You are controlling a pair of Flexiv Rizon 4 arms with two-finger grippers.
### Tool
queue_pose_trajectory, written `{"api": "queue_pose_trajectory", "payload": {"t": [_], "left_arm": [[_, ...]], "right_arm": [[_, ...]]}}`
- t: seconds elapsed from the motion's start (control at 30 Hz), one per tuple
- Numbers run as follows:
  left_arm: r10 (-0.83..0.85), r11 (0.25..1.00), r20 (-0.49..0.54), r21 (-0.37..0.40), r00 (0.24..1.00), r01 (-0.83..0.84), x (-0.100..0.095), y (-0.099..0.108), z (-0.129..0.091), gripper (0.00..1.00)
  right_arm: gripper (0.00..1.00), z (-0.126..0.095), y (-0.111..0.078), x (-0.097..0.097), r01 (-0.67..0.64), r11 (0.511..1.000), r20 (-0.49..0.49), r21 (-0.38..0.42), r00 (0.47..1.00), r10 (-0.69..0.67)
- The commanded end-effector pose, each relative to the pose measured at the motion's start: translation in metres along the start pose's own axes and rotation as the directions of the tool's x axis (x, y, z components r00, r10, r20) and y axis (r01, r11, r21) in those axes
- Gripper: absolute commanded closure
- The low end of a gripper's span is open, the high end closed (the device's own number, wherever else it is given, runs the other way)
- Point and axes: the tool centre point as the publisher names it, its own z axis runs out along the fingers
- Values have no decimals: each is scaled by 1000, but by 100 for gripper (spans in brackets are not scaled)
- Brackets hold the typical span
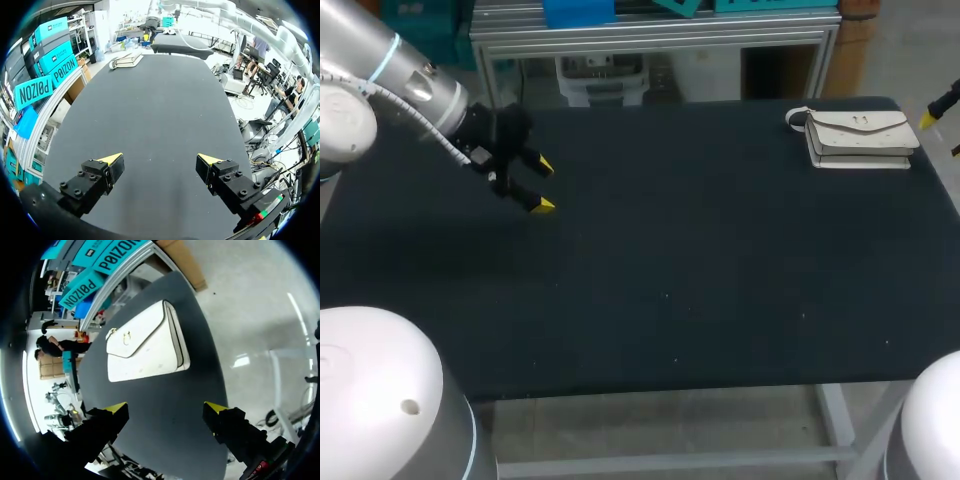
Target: Pick up the bag, open it, inspect its contents, close it, and place it on the opposite side
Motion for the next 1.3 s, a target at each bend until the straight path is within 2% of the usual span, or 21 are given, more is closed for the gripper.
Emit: {"api": "queue_pose_trajectory", "payload": {"t": [0.03, 0.37, 0.53, 0.63, 0.7, 0.87, 1.07, 1.2, 1.3], "left_arm": [[1, 1000, 1, 3, 1000, -1, 0, 1, 1, 0], [1, 1000, 1, 3, 1000, -1, 0, 1, 1, 0], [1, 1000, 1, 3, 1000, -1, 0, 1, 1, 0], [1, 1000, 1, 3, 1000, -1, 0, 1, 1, 0], [1, 1000, 1, 3, 1000, -1, 0, 1, 1, 0], [1, 1000, 1, 3, 1000, -1, 0, 1, 1, 0], [1, 1000, 1, 3, 1000, -1, 0, 1, 1, 0], [1, 1000, 1, 3, 1000, -1, 0, 1, 1, 0], [1, 1000, 1, 3, 1000, -1, 0, 1, 1, 0]], "right_arm": [[0, 10, 23, -10, -2, 997, -39, 72, 999, 5], [1, 21, 52, -14, -4, 999, -77, 49, 997, 8], [24, 27, 67, -13, -5, 999, -100, 43, 995, 9], [28, 32, 73, -11, -4, 999, -114, 47, 993, 9], [35, 38, 79, -8, 2, 999, -125, 53, 992, 5], [39, 48, 87, -4, 4, 998, -132, 64, 991, 5], [53, 55, 94, -3, -2, 998, -156, 67, 988, 13], [68, 58, 95, 1, 3, 998, -165, 69, 986, 9], [100, 60, 96, 1, 5, 997, -178, 77, 984, 8]]}}
